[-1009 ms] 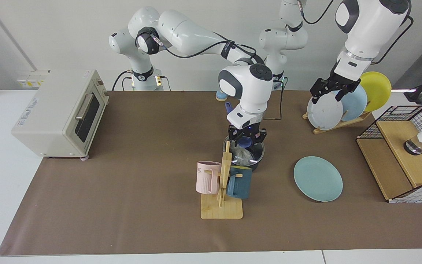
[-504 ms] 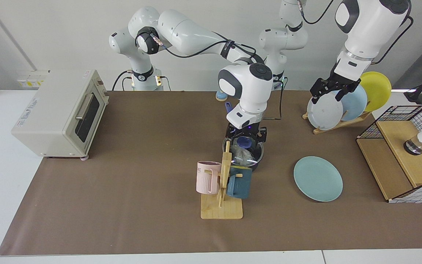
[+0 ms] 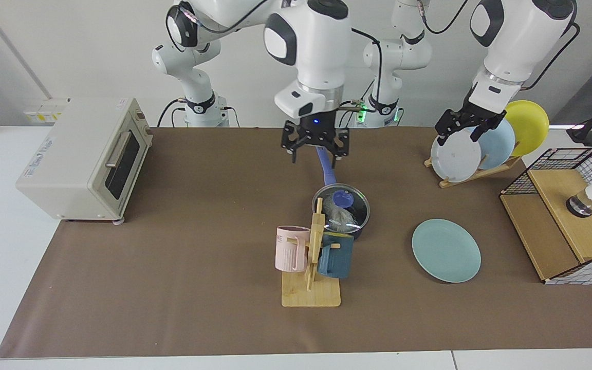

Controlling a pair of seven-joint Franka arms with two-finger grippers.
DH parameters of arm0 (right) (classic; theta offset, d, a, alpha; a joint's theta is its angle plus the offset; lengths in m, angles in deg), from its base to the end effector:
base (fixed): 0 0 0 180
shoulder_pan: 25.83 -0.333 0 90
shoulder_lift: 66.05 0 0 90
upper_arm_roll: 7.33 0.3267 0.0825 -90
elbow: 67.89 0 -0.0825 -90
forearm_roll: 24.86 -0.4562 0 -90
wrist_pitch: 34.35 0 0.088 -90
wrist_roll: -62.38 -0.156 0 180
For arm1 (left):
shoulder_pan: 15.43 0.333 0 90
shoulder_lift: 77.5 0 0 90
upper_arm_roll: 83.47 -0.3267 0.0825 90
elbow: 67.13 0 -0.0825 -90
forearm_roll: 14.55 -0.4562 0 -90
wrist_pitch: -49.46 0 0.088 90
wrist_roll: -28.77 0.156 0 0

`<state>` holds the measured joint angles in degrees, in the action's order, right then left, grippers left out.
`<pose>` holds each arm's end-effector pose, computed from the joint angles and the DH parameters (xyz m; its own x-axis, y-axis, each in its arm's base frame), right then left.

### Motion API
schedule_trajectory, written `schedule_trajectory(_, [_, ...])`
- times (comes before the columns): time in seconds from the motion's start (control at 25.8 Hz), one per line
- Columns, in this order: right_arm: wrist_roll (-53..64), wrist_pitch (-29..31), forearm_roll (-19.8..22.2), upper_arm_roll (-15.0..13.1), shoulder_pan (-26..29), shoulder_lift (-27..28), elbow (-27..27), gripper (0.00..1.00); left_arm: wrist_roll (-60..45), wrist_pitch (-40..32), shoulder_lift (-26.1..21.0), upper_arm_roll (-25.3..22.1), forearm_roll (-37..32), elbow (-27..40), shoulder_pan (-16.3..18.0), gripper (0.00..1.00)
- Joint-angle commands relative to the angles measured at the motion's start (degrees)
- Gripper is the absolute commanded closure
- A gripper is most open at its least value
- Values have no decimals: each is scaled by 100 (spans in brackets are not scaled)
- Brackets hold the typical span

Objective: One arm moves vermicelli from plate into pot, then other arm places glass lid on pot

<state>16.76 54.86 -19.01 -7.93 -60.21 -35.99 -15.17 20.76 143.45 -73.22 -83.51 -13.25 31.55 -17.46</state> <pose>0.6577 0.4235 0.5694 0.9658 -0.2084 0.1544 -0.2101 -0.9777 -0.0057 0.6055 -0.0244 0.5556 0.9943 0.1064 -0.0103 0.1066 -0.9941 0.0215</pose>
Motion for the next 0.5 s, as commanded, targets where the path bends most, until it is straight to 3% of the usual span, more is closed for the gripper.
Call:
schedule_trajectory(0.0, [1010,26,4,59,572,-1545,2099,0,28,-48,91,-40,19,63,-43,0])
schedule_trajectory(0.19, [1731,350,-5,68,1178,-2582,3601,0,28,-48,91,-32,19,55,-43,0])
schedule_trajectory(0.47, [2609,1808,4,68,2013,-3849,5861,0,28,-48,100,-32,19,63,-43,0])
